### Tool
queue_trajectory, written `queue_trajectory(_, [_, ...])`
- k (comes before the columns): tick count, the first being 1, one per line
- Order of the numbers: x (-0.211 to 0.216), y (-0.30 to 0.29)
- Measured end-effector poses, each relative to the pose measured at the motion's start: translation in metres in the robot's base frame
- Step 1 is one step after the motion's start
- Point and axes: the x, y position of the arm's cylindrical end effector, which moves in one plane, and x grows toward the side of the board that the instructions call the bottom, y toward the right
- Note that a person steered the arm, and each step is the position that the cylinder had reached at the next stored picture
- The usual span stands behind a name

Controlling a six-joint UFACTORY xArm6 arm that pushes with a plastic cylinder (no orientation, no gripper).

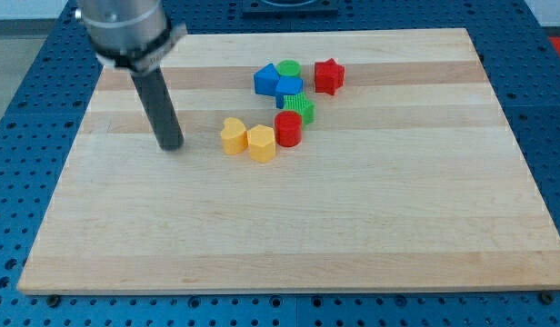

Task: Push the green star to the top left corner of the board

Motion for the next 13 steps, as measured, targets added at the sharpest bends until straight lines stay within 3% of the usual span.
queue_trajectory(1, [0.026,0.071])
queue_trajectory(2, [0.026,0.164])
queue_trajectory(3, [0.005,0.241])
queue_trajectory(4, [-0.045,0.290])
queue_trajectory(5, [-0.088,0.307])
queue_trajectory(6, [-0.089,0.307])
queue_trajectory(9, [-0.158,0.263])
queue_trajectory(10, [-0.151,0.268])
queue_trajectory(11, [-0.099,0.280])
queue_trajectory(13, [-0.059,0.179])
